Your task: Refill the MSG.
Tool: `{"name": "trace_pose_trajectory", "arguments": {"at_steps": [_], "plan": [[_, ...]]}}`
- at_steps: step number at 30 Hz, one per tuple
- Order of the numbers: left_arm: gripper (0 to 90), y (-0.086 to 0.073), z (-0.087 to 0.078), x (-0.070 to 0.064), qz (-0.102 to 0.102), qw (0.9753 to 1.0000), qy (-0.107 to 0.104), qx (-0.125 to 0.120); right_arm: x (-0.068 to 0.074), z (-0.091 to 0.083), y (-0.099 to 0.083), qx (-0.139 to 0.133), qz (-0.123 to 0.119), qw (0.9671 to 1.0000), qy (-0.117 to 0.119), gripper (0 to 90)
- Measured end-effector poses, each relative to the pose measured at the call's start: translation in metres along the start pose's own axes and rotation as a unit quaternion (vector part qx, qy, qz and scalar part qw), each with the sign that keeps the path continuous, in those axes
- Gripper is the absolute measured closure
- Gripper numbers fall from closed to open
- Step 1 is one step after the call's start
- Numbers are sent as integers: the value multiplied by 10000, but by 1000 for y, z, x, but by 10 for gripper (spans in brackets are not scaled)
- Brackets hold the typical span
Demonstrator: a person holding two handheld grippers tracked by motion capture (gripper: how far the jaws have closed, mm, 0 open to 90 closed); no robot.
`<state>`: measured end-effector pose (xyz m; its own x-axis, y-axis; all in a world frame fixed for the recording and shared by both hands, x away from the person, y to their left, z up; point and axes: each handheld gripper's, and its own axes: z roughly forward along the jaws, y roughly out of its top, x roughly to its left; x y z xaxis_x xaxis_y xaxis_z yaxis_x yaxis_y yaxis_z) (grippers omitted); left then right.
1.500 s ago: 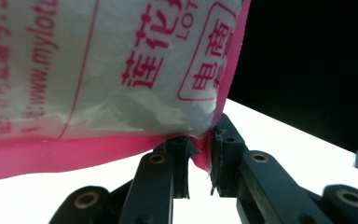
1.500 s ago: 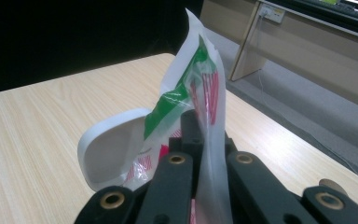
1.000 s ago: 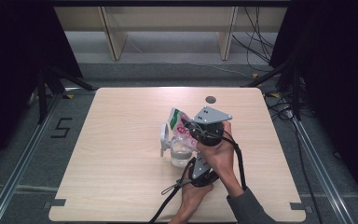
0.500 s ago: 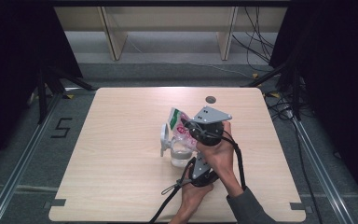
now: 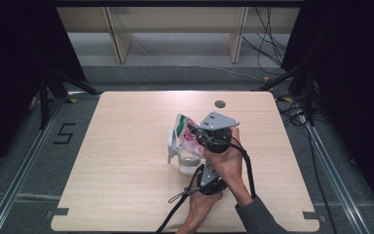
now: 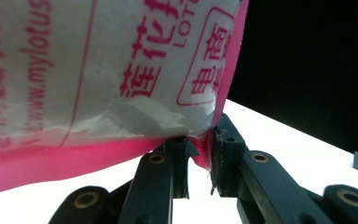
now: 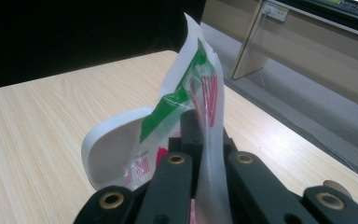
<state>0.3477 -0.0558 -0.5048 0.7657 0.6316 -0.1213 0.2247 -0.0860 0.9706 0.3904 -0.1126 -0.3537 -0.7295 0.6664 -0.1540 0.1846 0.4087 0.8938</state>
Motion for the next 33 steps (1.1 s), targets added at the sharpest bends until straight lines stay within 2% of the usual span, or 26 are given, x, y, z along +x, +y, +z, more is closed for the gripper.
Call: {"name": "trace_pose_trajectory", "arguments": {"at_steps": [8, 11, 12, 15, 17, 19, 20, 22, 23, 25, 29, 33], "plan": [[786, 0, -1, 0, 6, 10000, 42, 3, -1, -1, 0, -8, -11, 10000, -5, 900], [786, 0, 0, 1, -4, 10000, 20, -22, 1, 1, 1, -104, -107, 9999, -61, 900], [786, 1, -1, 1, 2, 10000, 18, -12, 2, 0, 1, 8, -67, 10000, 38, 900], [786, 1, -1, 1, 0, 10000, 20, -19, 2, 2, 2, -40, -161, 9999, -39, 900], [786, 1, 0, 1, 3, 10000, 11, -27, 2, 2, 1, -2, -122, 9999, -3, 900], [786, 1, 0, 1, 11, 10000, 5, -31, 2, 2, 1, -75, -148, 9998, -93, 900], [786, 1, 0, 1, 12, 10000, 20, -3, 2, 2, 1, 18, -49, 10000, -24, 900], [786, 1, 0, 1, 18, 10000, 19, 0, 1, 2, 1, 21, -74, 10000, -24, 900], [786, 1, 1, 1, 27, 10000, -47, -19, 1, 2, 1, 21, -71, 10000, -24, 900], [786, 1, 0, 1, 21, 10000, 19, -5, 1, 2, 1, -6, -38, 10000, -21, 900], [786, 1, 0, 1, 37, 10000, -3, -20, 1, 2, 1, -41, -48, 10000, -71, 900], [786, 1, 0, 1, 30, 10000, 2, -42, 1, 2, 1, -7, -48, 10000, -7, 900]]}}
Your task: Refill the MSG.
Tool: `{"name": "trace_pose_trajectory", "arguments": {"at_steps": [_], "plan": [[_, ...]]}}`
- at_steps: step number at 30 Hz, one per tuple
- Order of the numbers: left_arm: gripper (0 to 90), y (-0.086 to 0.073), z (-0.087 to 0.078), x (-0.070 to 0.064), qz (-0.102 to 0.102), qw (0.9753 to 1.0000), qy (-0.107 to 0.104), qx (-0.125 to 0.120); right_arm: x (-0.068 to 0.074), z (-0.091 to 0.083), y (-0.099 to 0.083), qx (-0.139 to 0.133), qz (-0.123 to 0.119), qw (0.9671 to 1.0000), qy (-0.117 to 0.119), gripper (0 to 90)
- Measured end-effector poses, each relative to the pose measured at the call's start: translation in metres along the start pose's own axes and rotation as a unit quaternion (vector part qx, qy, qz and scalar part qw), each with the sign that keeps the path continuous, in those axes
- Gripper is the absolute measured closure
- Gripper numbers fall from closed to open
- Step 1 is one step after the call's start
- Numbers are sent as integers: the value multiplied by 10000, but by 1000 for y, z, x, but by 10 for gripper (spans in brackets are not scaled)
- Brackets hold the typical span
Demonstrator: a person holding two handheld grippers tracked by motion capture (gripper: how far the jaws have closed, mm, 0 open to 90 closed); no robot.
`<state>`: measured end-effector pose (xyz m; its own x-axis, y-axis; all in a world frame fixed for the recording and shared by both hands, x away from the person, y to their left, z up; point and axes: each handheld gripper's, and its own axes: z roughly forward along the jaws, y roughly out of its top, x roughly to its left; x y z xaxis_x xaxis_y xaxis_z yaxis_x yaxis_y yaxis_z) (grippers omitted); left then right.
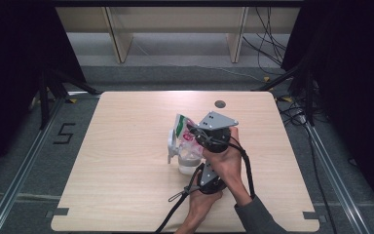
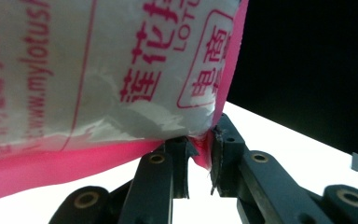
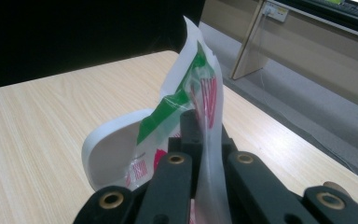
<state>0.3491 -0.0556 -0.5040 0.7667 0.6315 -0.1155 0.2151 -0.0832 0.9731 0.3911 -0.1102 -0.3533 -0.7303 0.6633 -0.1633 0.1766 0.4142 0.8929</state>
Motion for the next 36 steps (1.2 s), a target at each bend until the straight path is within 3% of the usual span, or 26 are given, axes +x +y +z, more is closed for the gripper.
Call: {"name": "trace_pose_trajectory", "arguments": {"at_steps": [13, 30, 36], "plan": [[786, 0, 0, 0, -1, 10000, -2, 3, -1, 0, 0, -61, -62, 9999, -88, 900], [786, 1, 0, 0, -3, 10000, 1, 19, 0, -1, 1, -7, 36, 10000, 21, 900], [786, 1, 1, 0, -10, 10000, -41, 10, -1, 0, 0, -72, -49, 9999, -88, 900]]}}
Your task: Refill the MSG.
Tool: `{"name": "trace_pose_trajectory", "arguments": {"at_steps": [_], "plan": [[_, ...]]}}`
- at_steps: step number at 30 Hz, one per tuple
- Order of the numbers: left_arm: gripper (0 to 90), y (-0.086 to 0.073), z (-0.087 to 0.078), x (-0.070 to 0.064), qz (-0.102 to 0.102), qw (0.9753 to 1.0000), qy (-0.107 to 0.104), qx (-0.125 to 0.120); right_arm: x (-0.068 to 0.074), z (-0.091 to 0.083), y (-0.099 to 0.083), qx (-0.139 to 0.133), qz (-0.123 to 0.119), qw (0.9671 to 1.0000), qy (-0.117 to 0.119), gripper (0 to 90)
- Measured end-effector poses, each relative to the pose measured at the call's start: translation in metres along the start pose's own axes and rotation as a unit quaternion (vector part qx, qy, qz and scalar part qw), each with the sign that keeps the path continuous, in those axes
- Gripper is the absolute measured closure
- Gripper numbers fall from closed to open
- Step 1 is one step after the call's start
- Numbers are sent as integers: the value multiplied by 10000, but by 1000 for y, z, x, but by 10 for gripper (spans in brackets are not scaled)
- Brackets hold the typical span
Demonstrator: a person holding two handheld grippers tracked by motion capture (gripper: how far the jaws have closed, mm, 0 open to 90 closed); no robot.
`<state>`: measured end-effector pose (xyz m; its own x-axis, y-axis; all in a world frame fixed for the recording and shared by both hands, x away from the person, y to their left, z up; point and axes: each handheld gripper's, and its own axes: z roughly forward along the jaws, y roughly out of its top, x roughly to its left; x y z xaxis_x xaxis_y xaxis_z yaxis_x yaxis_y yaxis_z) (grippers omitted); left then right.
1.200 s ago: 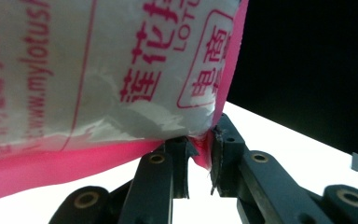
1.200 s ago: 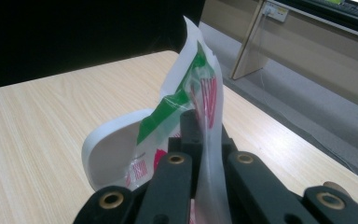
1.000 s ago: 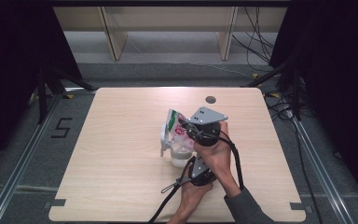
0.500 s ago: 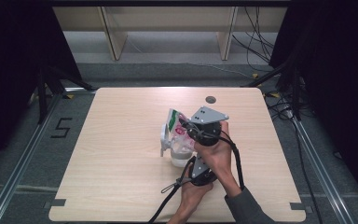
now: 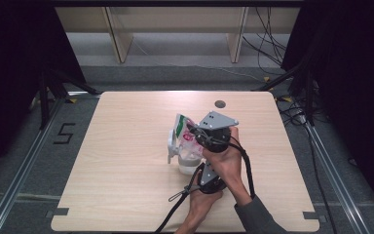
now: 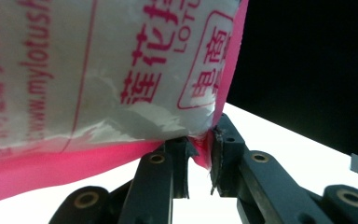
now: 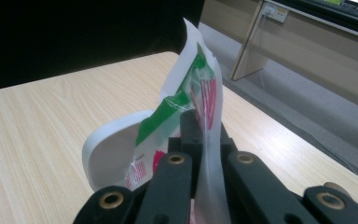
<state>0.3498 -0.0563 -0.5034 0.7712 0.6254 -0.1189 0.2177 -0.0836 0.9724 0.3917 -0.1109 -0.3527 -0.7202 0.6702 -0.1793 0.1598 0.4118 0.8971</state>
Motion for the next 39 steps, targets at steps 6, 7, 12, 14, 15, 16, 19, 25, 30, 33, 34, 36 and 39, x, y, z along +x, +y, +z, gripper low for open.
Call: {"name": "trace_pose_trajectory", "arguments": {"at_steps": [6, 7, 12, 14, 15, 16, 19, 25, 30, 33, 34, 36, 39], "plan": [[786, 0, 0, 0, -1, 10000, -4, -30, 0, 0, 0, 11, 15, 10000, 24, 900], [786, 0, 1, 0, -1, 10000, -11, -27, 0, -1, 1, 76, 70, 9999, 99, 900], [786, 1, 1, 0, -17, 10000, 5, -46, 0, -1, 1, 76, 56, 9999, 112, 900], [786, 1, 0, 0, -14, 10000, 13, -24, 0, -1, 1, 69, 46, 9999, 116, 900], [786, 0, 1, 0, -19, 10000, -7, -22, 1, -1, 1, 49, 61, 9999, 94, 900], [786, 0, 1, 0, -20, 10000, -12, -45, 1, -1, 1, 42, 51, 9999, 100, 900], [786, 1, 1, 0, -28, 10000, -13, -26, 1, 0, 1, 48, 48, 9999, 96, 900], [786, 1, 1, -1, -16, 10000, -21, -36, 1, 0, 1, 66, 0, 9999, 95, 899], [786, 1, 1, 0, -13, 10000, -19, -37, 1, 1, 1, 64, 7, 9999, 86, 899], [785, 1, 1, 0, -13, 10000, -17, -39, 1, 1, 1, 55, 10, 9999, 87, 899], [785, 1, 1, 0, -13, 10000, -17, -39, 1, 1, 1, 51, 8, 10000, 84, 899], [785, 1, 1, -1, -10, 10000, -18, -43, 1, 1, 1, 63, 16, 9999, 88, 898], [785, 1, 1, 0, -17, 10000, -27, -40, 1, 1, 2, 54, 13, 10000, 79, 898]]}}
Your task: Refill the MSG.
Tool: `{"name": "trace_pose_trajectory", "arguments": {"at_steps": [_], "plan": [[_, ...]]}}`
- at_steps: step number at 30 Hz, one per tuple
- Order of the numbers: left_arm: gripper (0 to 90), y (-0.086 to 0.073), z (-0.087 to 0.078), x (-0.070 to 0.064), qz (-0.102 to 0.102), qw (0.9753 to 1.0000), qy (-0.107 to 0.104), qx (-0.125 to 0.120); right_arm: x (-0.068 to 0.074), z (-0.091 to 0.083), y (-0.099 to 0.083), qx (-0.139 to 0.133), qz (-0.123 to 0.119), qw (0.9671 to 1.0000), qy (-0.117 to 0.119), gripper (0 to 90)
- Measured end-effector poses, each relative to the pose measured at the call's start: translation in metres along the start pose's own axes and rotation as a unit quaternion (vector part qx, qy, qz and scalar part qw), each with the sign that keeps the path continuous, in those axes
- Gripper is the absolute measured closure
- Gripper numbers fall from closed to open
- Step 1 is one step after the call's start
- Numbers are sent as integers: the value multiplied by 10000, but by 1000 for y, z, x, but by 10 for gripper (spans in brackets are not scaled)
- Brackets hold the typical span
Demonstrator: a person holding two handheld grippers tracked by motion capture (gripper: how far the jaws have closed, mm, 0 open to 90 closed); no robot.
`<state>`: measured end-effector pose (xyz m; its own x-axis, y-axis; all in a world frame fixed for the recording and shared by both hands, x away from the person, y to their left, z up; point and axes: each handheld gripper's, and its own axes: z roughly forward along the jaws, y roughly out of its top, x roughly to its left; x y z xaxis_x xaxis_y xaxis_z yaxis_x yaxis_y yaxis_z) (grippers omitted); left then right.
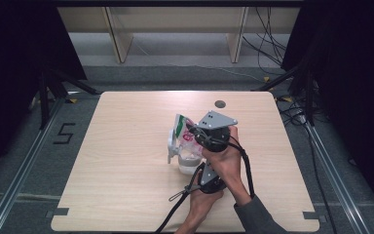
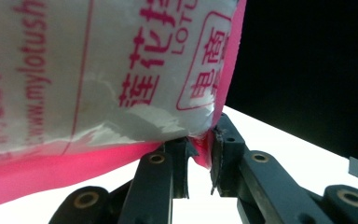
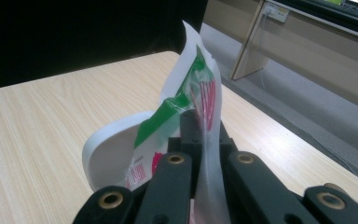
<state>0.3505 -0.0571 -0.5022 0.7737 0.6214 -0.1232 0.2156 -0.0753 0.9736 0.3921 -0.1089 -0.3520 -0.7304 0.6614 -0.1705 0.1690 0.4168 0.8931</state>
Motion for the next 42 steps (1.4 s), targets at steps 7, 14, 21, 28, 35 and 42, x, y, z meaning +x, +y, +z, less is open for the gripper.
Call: {"name": "trace_pose_trajectory", "arguments": {"at_steps": [7, 14, 21, 28, 35, 42], "plan": [[785, 0, 1, 0, 3, 10000, 7, -54, 2, 1, 0, 47, -42, 10000, 26, 898], [785, 0, 0, 0, 16, 10000, -6, -13, 2, 2, 0, 74, -41, 10000, 31, 897], [785, 0, 0, 0, 11, 10000, -9, -11, 1, 2, 0, 28, -97, 9999, -12, 897], [785, 0, 0, 0, 18, 10000, -4, -19, 2, 2, 0, 48, -30, 10000, 40, 897], [785, 0, 0, 0, 16, 10000, -6, -21, 3, 3, 0, 51, -57, 10000, 17, 896], [785, 0, 0, 0, 16, 10000, -8, -20, 3, 3, 0, 55, -34, 10000, 55, 896]]}}
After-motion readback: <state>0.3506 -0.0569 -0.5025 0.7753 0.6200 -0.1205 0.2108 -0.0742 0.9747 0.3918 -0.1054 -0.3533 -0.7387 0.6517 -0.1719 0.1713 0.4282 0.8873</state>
